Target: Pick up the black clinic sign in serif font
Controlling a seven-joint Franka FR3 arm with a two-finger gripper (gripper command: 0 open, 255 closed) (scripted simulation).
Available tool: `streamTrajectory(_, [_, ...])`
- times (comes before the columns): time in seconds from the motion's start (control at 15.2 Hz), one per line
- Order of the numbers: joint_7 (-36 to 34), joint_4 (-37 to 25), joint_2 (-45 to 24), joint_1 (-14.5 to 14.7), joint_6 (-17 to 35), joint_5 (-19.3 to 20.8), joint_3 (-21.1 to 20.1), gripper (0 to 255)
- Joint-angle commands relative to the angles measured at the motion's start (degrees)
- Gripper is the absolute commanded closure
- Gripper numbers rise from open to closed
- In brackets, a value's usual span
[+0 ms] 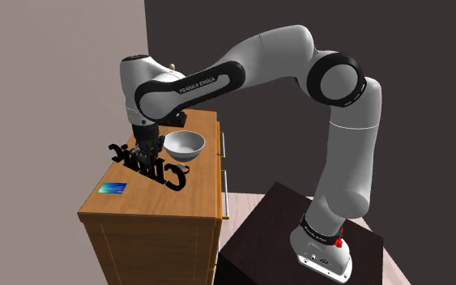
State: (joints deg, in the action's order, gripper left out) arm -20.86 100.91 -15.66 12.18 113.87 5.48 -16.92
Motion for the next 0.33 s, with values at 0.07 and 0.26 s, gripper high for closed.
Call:
streamTrajectory(0.07, [0.2, -1.3, 0.8, 0.0, -2.1, -0.3, -0.1, 255])
streamTrajectory(0.26, [0.2, -1.9, 1.0, 0.0, -2.9, -0.4, -0.1, 255])
